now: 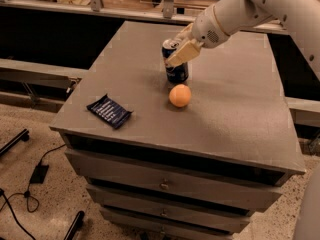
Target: Move pepsi can near rxbar blueberry
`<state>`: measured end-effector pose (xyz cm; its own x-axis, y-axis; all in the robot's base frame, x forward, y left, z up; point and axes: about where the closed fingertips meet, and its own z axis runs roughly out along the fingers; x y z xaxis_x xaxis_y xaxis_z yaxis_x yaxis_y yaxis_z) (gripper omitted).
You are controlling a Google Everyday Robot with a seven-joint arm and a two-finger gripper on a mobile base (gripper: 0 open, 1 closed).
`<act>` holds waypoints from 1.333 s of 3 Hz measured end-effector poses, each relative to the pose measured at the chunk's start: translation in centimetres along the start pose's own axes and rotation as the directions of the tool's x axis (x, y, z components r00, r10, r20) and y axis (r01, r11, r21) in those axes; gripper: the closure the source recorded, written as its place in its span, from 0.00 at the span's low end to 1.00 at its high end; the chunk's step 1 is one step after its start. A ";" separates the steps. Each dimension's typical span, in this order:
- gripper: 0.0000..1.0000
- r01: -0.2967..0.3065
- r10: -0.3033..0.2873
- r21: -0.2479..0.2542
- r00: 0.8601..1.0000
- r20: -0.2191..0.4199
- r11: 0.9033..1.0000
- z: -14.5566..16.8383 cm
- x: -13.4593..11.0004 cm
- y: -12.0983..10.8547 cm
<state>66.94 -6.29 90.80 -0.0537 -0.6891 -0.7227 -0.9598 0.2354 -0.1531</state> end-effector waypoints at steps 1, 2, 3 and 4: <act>1.00 0.000 0.000 0.000 1.000 0.000 1.000 0.0 0.0 0.0; 1.00 0.131 -0.131 0.005 0.991 -0.023 0.991 -0.7 -2.7 1.9; 1.00 0.163 -0.163 0.010 0.986 -0.027 0.987 -1.2 -3.4 2.4; 1.00 0.159 -0.159 0.002 0.987 0.032 0.987 -0.9 -4.1 2.3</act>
Offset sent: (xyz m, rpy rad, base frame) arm -0.0561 0.0486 0.0668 -0.1736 -0.2708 0.2277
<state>64.71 -3.52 94.01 0.1087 -0.6957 -0.7100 -0.9554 0.1241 -0.2680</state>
